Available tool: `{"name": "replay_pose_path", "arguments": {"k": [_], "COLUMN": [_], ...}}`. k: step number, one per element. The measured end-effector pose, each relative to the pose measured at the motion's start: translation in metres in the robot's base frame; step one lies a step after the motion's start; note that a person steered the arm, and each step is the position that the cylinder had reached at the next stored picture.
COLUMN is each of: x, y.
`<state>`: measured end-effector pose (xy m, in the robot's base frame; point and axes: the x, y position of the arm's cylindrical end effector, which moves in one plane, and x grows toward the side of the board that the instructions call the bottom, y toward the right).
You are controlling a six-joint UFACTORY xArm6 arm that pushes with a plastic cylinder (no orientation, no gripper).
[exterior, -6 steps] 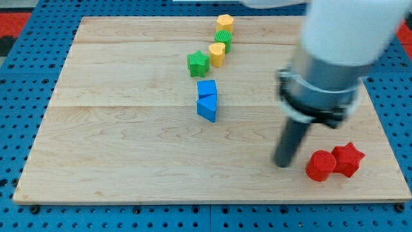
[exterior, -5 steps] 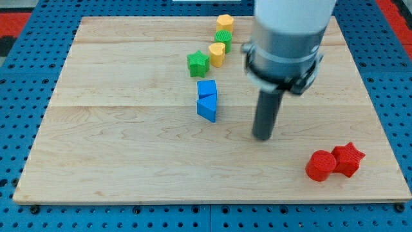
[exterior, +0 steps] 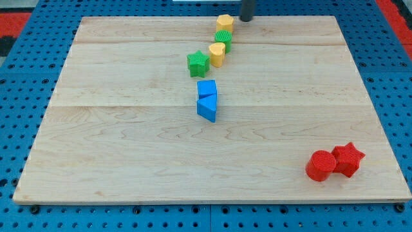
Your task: Push yellow hexagon closer to green star
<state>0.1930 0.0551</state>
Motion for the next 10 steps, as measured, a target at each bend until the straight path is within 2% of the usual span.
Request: {"name": "replay_pose_path", "arguments": {"k": [1,2,4,5,6,7,8,9,10], "x": [0.011,0.048,0.006,0.027,0.071,0.092,0.088,0.068,0.081], "y": [-0.078,-0.091,-0.073,-0.034,-0.045,-0.036,-0.062,-0.116,-0.164]}}
